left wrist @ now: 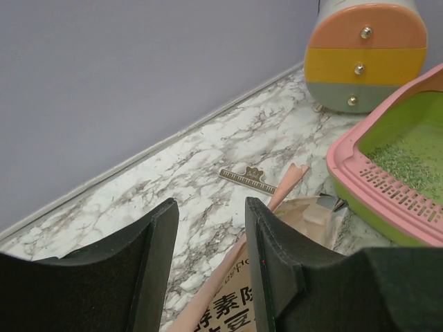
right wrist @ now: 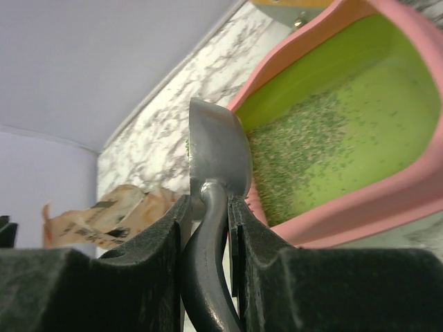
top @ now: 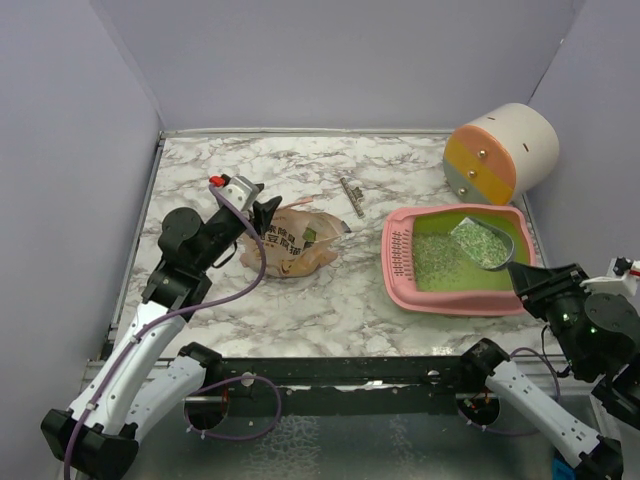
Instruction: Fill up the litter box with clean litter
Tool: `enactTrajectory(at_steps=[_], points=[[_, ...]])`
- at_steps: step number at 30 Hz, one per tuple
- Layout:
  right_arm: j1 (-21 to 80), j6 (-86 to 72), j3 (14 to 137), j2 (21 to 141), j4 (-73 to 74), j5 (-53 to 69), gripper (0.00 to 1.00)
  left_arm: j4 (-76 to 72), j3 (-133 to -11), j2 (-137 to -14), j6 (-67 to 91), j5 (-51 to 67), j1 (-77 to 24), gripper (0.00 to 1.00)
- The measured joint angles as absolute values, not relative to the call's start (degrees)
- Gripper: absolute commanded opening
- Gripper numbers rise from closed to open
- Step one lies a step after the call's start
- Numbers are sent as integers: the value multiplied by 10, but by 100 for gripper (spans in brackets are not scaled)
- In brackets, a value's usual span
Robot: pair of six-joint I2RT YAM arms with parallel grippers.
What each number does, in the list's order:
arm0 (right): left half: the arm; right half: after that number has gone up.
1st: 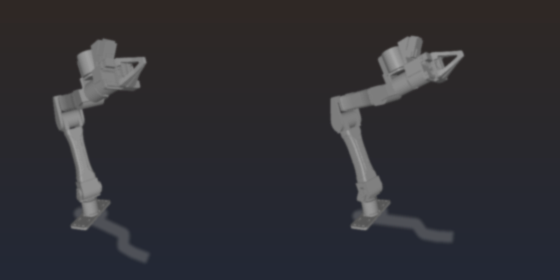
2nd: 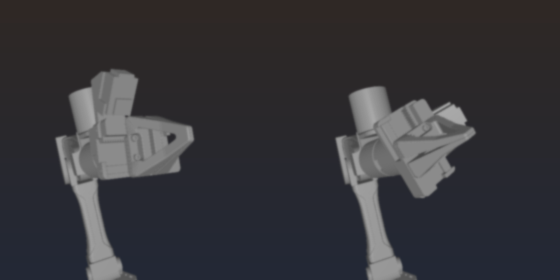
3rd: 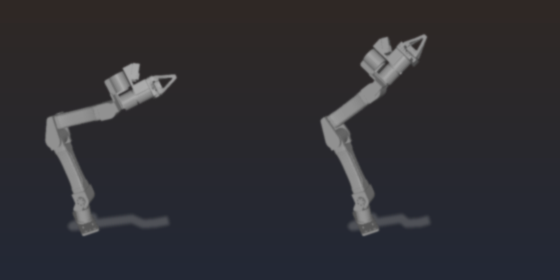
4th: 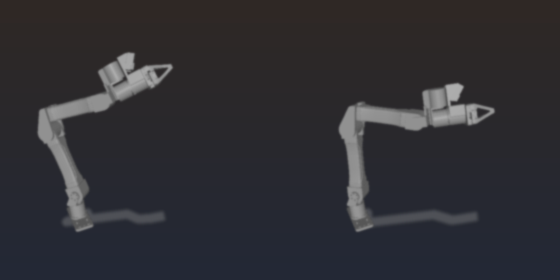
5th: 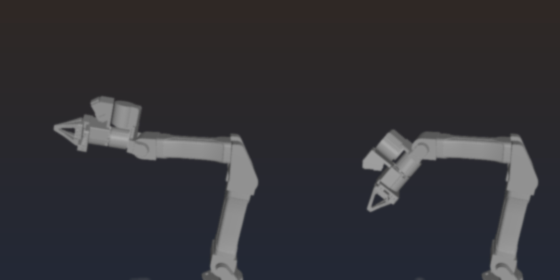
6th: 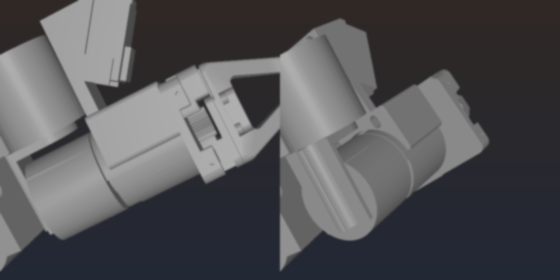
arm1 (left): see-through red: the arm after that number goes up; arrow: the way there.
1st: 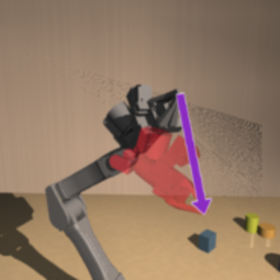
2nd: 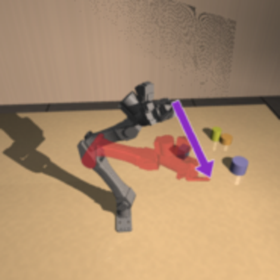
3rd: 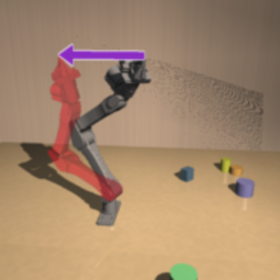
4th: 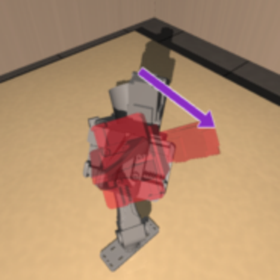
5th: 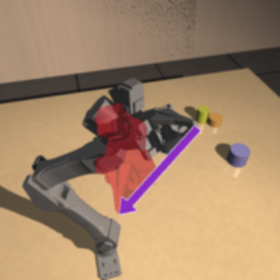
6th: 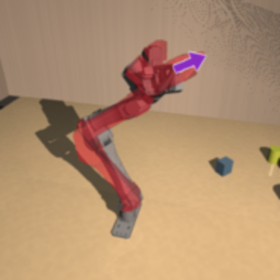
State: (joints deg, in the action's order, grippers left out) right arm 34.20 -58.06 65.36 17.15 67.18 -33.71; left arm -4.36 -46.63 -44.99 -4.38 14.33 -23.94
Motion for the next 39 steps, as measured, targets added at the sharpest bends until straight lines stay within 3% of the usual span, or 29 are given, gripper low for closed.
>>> enactTrajectory(at_steps=[12,25,39], points=[[345,-517,762,289,800,-431,1,-49,-450,-437,-44,143,-240,46],[345,-404,839,357,818,-498,1,-51,-431,-435,-47,149,-239,46],[345,-258,841,459,792,-529,1,-47,-429,-433,-54,163,-240,47]])
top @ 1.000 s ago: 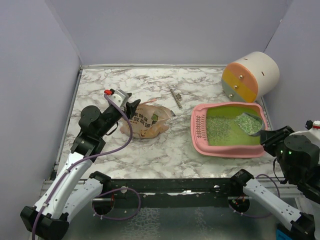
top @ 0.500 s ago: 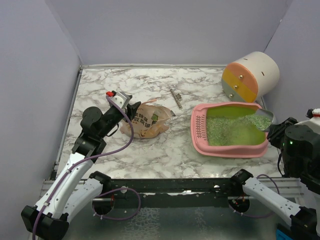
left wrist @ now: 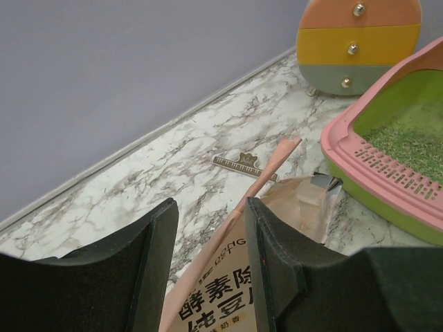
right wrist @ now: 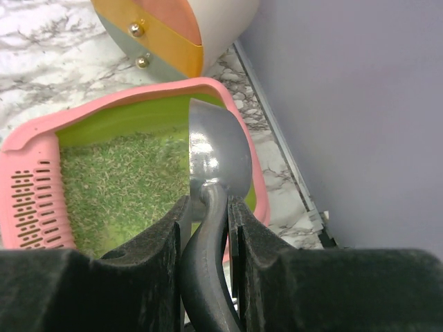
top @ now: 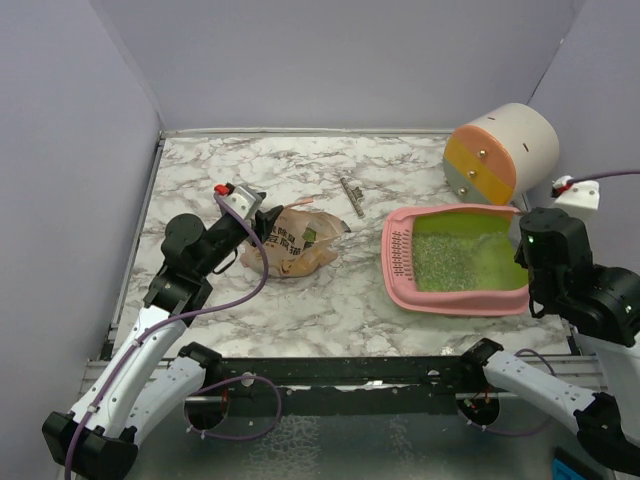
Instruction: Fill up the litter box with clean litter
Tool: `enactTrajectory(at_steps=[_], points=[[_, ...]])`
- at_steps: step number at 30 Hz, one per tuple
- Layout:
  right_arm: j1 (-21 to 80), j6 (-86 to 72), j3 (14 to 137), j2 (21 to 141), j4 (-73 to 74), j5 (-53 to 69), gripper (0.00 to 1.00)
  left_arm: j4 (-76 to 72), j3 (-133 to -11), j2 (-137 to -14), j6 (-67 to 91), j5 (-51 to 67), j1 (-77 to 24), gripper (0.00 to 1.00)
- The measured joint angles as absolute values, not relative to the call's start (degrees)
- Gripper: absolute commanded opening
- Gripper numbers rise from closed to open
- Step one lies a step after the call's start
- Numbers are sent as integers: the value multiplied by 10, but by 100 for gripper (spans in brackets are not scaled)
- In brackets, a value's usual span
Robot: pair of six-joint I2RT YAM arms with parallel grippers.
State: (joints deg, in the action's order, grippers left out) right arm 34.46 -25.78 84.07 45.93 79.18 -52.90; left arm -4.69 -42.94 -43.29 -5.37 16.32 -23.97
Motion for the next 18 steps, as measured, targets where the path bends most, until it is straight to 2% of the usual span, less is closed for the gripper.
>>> enactTrajectory(at_steps=[9,13,18], points=[[345,-176,846,552,759,-497,1,-13,-436,-436,-66,176,-239,47],[345,-152,858,569,714,-392,1,17,-448,-440,-76,184,-239,47],[345,-146,898,579,639,-205,1,58,-479,-445,-91,193,-239,48]])
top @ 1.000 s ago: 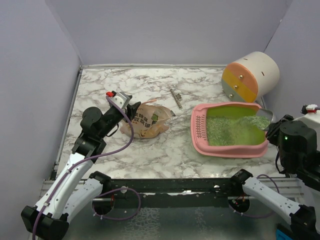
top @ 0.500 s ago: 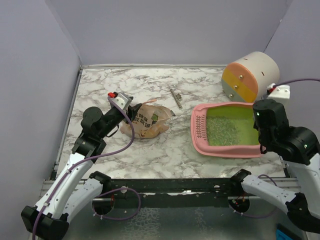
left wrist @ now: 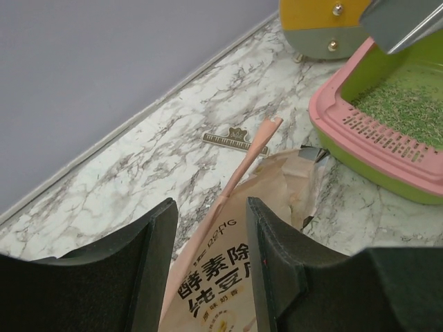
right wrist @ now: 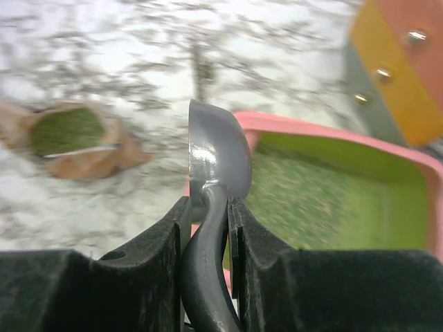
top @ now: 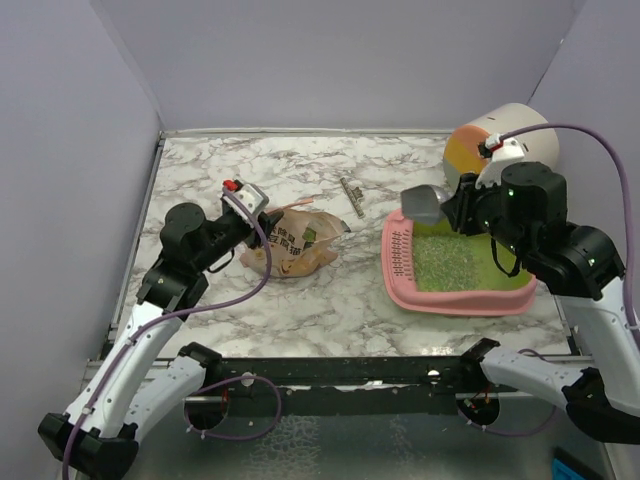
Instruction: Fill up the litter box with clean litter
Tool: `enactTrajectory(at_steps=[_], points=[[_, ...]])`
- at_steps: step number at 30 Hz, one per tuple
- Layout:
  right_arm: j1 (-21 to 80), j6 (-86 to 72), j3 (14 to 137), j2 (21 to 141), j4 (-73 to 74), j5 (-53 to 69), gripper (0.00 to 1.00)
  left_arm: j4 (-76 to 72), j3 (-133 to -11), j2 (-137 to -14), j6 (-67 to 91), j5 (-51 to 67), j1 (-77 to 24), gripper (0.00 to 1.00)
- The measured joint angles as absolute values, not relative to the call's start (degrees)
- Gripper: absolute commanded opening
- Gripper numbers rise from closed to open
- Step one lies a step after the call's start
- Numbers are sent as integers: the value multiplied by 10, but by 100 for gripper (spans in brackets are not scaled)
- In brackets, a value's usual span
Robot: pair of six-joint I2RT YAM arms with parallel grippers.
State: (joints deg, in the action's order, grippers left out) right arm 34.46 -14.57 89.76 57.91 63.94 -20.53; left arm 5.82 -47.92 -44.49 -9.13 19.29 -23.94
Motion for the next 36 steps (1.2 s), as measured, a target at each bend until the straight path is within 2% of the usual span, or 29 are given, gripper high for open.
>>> enactTrajectory(at_steps=[6,8,15,23,25,32,36], points=[[345,-146,884,623,542,-12,1,144,-559,-471,-147,206,-240,62],[345,-145,872,645,519,28,1,179,-588,-485,-170,213,-239,63],[345,-138,852,691,468,111,1,291,-656,-557,-245,252,-240,59],[345,-121,852,728,433,159,1,371,-659,-624,-300,255,-239,54],[345,-117,852,735,433,164,1,382,-659,-630,-309,253,-239,49],[345,-112,853,739,433,178,1,387,-659,-640,-323,237,-237,11],[345,-113,852,753,429,190,1,386,-659,-640,-330,229,-237,2]])
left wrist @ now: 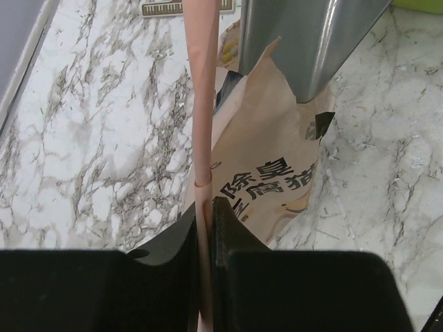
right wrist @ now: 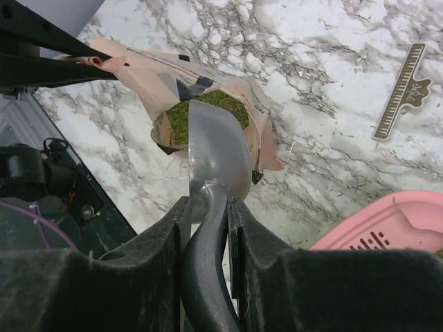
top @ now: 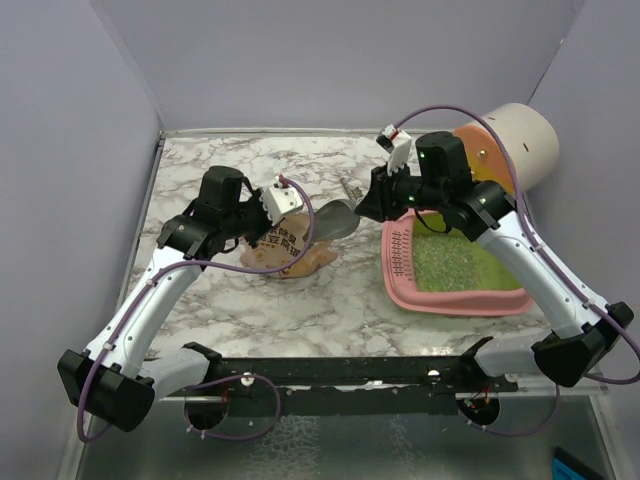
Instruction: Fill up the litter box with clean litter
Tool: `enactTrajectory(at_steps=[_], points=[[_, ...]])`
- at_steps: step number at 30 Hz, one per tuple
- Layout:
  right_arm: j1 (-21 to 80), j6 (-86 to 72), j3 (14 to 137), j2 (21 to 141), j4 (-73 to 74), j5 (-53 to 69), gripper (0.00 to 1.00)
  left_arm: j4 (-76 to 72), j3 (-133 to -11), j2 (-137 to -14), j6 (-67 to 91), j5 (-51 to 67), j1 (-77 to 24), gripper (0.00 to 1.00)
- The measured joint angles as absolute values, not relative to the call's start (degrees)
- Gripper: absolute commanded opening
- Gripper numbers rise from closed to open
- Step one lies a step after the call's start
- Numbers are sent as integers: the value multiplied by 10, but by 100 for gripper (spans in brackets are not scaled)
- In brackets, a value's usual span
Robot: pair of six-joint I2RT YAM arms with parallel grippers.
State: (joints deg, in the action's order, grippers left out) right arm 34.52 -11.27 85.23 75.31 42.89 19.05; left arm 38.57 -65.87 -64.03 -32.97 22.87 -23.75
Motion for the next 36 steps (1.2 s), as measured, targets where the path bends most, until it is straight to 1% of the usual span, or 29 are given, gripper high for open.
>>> enactTrajectory(at_steps=[1,11,20,26,36], points=[[345,-113,852,753,429,190,1,384,-659,-640,-331,226,-237,0],[345,-115,852,827,398,205,1,366,-656,-640,-314,215,-237,0],[359,-124,852,885,370,208,1,274,-590,-603,-272,209,-237,0],[389,-134,857,915,361,167,1,214,-536,-558,-251,193,-237,0],[439,-133,886,958,362,51,1,148,-476,-506,-220,175,-237,0]])
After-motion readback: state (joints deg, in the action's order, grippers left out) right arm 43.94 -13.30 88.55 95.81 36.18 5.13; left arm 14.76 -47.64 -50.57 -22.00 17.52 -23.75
